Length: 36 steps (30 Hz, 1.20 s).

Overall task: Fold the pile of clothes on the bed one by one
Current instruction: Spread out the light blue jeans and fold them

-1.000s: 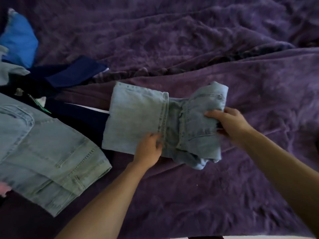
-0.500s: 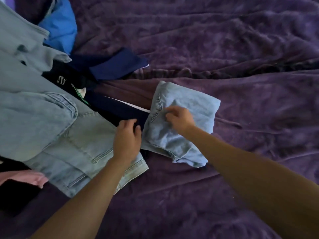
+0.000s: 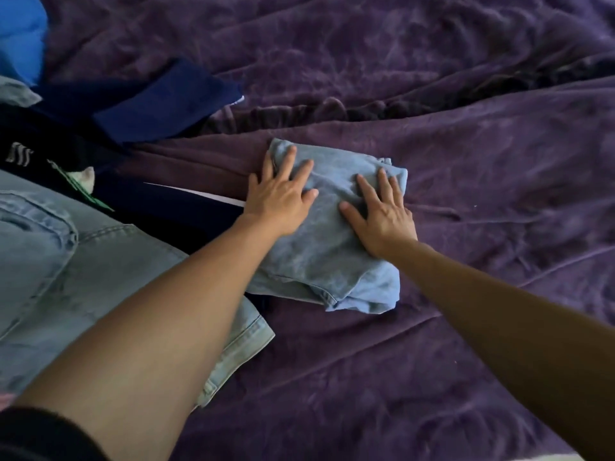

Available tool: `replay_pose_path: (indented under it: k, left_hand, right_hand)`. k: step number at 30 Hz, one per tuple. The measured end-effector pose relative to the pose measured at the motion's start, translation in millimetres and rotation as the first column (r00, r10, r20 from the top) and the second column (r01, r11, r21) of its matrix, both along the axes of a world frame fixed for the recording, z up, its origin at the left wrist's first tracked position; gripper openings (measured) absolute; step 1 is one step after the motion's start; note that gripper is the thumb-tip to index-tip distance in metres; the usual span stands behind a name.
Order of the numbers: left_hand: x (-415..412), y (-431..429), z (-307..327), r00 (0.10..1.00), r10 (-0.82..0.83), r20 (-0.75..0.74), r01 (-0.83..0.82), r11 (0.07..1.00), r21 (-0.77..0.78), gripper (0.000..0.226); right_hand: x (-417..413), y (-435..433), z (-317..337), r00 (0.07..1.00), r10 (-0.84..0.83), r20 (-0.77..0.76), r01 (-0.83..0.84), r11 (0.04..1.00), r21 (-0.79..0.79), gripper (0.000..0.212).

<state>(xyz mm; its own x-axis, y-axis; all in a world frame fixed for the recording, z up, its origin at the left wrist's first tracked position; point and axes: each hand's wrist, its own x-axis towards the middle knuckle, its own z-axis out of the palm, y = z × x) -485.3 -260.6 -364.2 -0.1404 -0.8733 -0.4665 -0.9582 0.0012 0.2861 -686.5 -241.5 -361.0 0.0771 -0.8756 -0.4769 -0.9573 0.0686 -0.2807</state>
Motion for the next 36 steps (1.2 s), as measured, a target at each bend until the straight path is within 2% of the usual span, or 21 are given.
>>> replay_pose_path:
  k: [4, 6, 8, 12, 15, 17, 18, 20, 22, 24, 26, 29, 32, 36]
  left_hand:
    - [-2.5, 57.7, 11.8, 0.998, 0.057, 0.007, -0.054, 0.97, -0.237, 0.064]
    - [5.7, 97.7, 7.1, 0.997, 0.072, 0.023, -0.063, 0.96, -0.273, 0.064]
    - [14.4, 127.4, -2.6, 0.998, 0.05, 0.05, -0.037, 0.971, -0.235, 0.065]
    - [21.1, 130.5, -8.5, 0.993, 0.012, 0.116, 0.01, 0.983, -0.185, 0.066]
    - [21.9, 130.5, 1.8, 0.993, -0.052, 0.106, 0.084, 0.944, -0.318, 0.071]
    - [21.5, 143.2, 7.9, 0.969, -0.23, 0.095, 0.249, 0.885, -0.394, 0.084]
    - [19.7, 147.7, 10.6, 0.938, -0.328, 0.113, 0.346, 0.86, -0.374, 0.093]
    - [15.2, 148.5, 8.6, 0.878, -0.433, 0.205, 0.474, 0.85, -0.231, 0.106]
    - [8.9, 139.9, 7.1, 0.879, -0.378, 0.291, 0.432, 0.89, -0.147, 0.102]
    - [1.5, 128.2, 8.9, 0.907, -0.288, 0.309, 0.348, 0.923, -0.161, 0.089]
    - [-5.4, 122.5, 15.3, 0.932, -0.234, 0.276, 0.288, 0.941, -0.176, 0.079]
    - [-13.3, 125.4, 38.6, 0.939, -0.243, 0.243, 0.286, 0.945, -0.16, 0.069]
    - [-33.7, 131.6, 76.8, 0.937, -0.248, 0.245, 0.295, 0.939, -0.177, 0.064]
    - [-91.0, 140.5, 135.6, 0.941, -0.254, 0.224, 0.302, 0.929, -0.216, 0.06]
  right_hand:
    - [2.2, 71.7, 5.7, 0.997, 0.074, -0.007, -0.074, 0.969, -0.235, 0.072]
    - [-1.0, 114.5, -2.1, 0.993, 0.118, -0.028, -0.121, 0.968, -0.219, 0.071]
    - [-2.7, 138.4, -15.9, 0.988, 0.137, -0.071, -0.148, 0.974, -0.173, 0.071]
    - [1.5, 132.6, -22.1, 0.982, 0.161, -0.1, -0.172, 0.978, -0.119, 0.074]
    - [-9.7, 131.9, -11.9, 0.974, 0.222, -0.044, -0.226, 0.963, -0.148, 0.088]
    - [-17.6, 135.3, -3.2, 0.949, 0.312, -0.038, -0.313, 0.924, -0.219, 0.102]
    - [-20.3, 134.3, -1.4, 0.931, 0.359, -0.063, -0.363, 0.901, -0.239, 0.108]
    - [-21.0, 126.6, -3.9, 0.906, 0.4, -0.134, -0.421, 0.879, -0.225, 0.116]
    - [-14.4, 118.5, -7.4, 0.902, 0.39, -0.186, -0.421, 0.892, -0.166, 0.118]
    - [-6.4, 114.3, -12.1, 0.896, 0.39, -0.211, -0.419, 0.901, -0.112, 0.108]
    - [-6.4, 113.8, -10.4, 0.892, 0.395, -0.221, -0.422, 0.902, -0.09, 0.089]
    - [-24.6, 111.4, 10.5, 0.923, 0.369, -0.11, -0.379, 0.921, -0.089, 0.068]
    - [-55.9, 104.3, 48.4, 0.942, 0.335, -0.002, -0.333, 0.935, -0.117, 0.062]
    - [-115.6, 101.4, 110.5, 0.952, 0.288, 0.103, -0.275, 0.953, -0.124, 0.064]
